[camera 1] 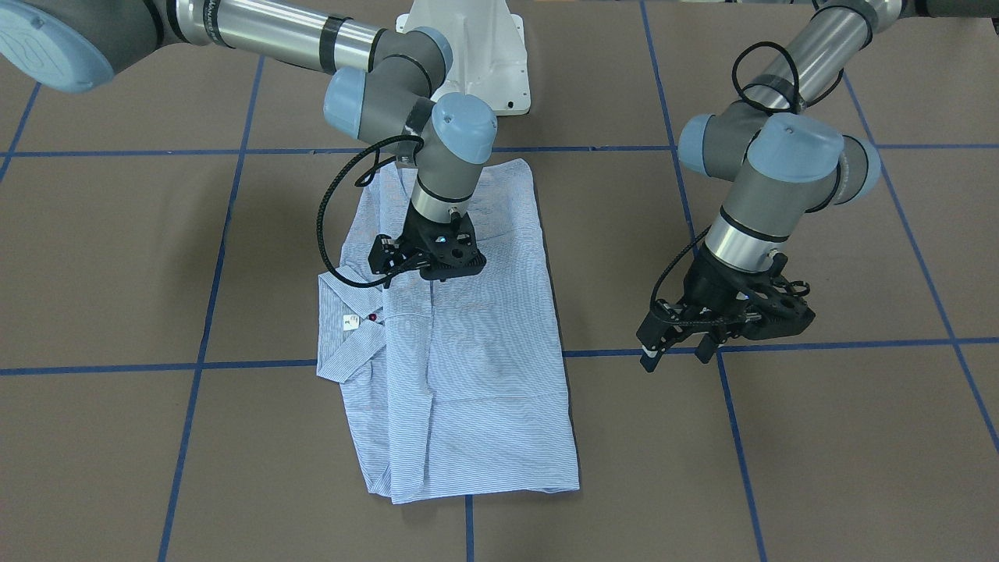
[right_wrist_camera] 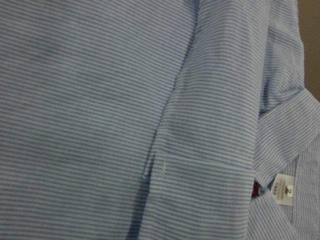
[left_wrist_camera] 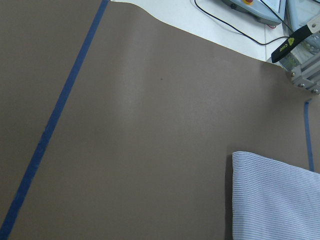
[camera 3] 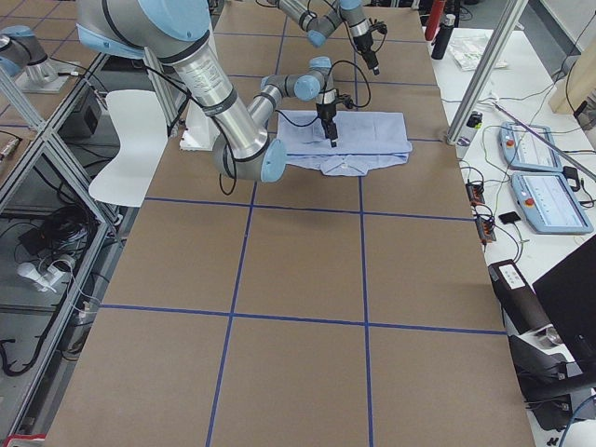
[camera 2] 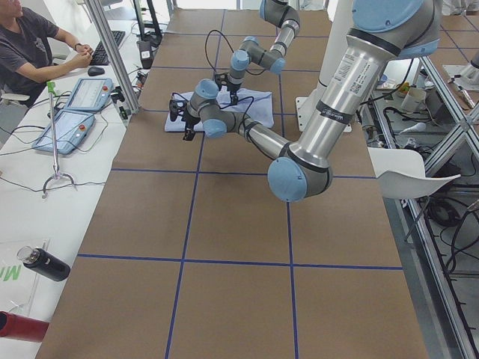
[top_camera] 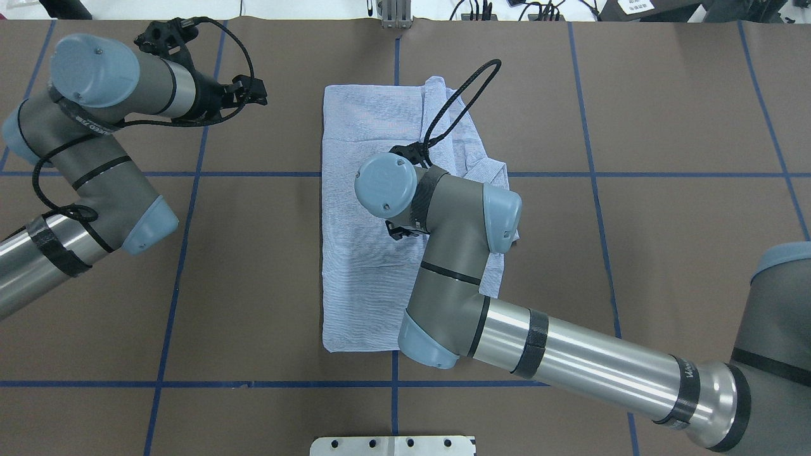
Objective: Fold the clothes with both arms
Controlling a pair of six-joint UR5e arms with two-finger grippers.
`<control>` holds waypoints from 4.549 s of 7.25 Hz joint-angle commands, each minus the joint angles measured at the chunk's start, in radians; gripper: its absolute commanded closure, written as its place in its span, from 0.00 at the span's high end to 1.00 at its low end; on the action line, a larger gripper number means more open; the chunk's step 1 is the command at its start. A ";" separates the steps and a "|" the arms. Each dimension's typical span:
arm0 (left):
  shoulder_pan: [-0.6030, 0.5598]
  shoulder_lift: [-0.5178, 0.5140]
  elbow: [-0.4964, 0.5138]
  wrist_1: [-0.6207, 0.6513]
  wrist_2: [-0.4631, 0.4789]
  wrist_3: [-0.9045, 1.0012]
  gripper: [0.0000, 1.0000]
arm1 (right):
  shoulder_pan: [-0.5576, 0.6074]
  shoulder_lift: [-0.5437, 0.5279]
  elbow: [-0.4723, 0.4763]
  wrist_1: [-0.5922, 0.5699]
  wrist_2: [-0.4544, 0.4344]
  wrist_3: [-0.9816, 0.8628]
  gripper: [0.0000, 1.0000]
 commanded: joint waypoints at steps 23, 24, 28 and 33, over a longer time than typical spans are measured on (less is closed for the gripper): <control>0.005 -0.041 -0.055 0.012 0.011 -0.003 1.00 | 0.176 -0.167 0.058 0.236 0.204 -0.254 1.00; 0.005 -0.054 -0.055 0.012 0.009 -0.003 1.00 | 0.163 -0.174 0.058 0.233 0.205 -0.254 1.00; 0.005 -0.054 -0.053 0.012 0.006 -0.003 1.00 | 0.144 -0.185 0.099 0.130 0.208 -0.256 1.00; 0.005 -0.055 -0.070 0.014 0.005 -0.004 1.00 | 0.113 -0.205 0.096 0.129 0.206 -0.256 1.00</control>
